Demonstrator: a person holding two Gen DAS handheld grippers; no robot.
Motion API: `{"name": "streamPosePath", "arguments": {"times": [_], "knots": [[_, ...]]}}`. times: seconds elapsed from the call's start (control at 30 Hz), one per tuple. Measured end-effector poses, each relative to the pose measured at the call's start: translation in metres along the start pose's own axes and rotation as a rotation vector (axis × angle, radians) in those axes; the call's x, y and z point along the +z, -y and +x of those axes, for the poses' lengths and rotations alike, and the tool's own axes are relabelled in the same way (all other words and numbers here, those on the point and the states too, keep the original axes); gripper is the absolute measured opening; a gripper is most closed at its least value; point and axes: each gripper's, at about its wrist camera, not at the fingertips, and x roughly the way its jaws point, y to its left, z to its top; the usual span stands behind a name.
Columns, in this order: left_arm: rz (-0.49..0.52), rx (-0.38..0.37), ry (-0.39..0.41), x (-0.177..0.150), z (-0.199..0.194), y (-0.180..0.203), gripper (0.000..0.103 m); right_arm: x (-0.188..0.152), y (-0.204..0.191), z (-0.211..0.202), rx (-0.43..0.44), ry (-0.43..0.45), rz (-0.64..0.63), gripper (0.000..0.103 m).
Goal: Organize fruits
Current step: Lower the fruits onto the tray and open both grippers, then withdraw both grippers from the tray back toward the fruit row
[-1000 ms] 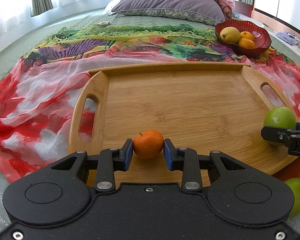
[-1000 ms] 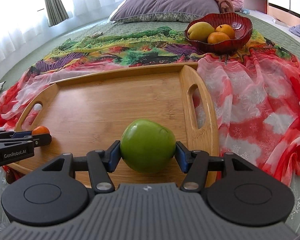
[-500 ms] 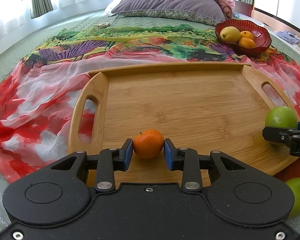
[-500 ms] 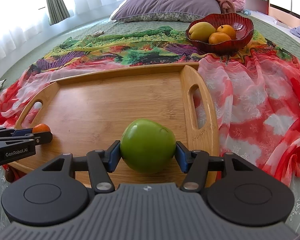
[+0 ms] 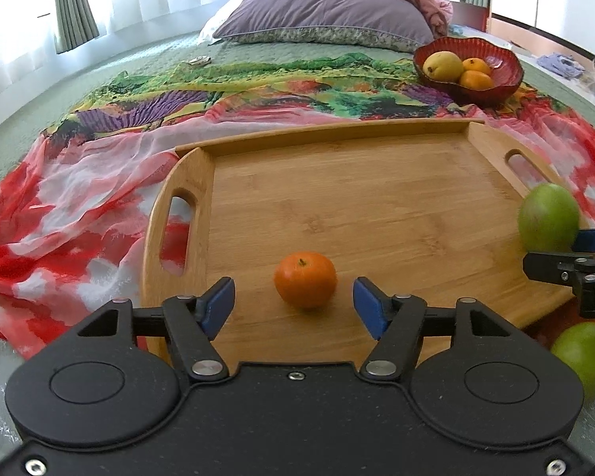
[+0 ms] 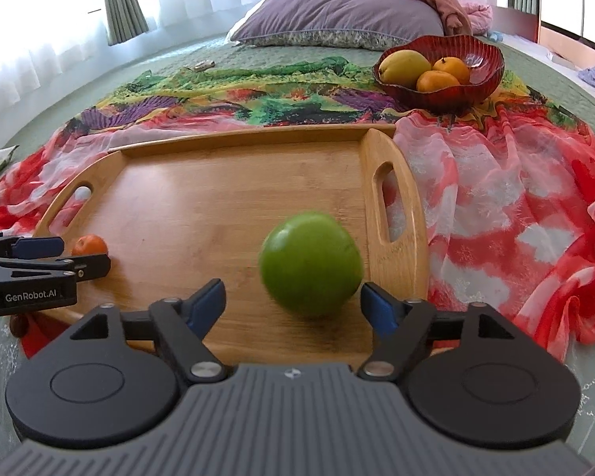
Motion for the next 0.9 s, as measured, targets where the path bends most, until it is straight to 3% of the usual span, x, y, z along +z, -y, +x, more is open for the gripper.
{"name": "streamPosePath", "arguments": {"times": [0.03, 0.1, 0.83, 0.9], "knots": [[-0.003, -0.005, 0.003, -0.001, -0.002, -0.001, 0.067, -0.001, 0.0, -0.002, 0.001, 0.005, -0.003, 0.088], [-0.014, -0.014, 0.014, -0.004, -0.007, -0.001, 0.081, -0.004, 0.001, -0.008, -0.001, 0.014, -0.009, 0.089], [0.035, -0.062, 0.128, -0.056, -0.066, 0.018, 0.09, -0.048, -0.001, -0.073, 0.023, 0.154, -0.105, 0.096], [0.036, -0.071, 0.135, -0.061, -0.07, 0.019, 0.101, -0.054, -0.002, -0.077, 0.024, 0.167, -0.114, 0.096]]}}
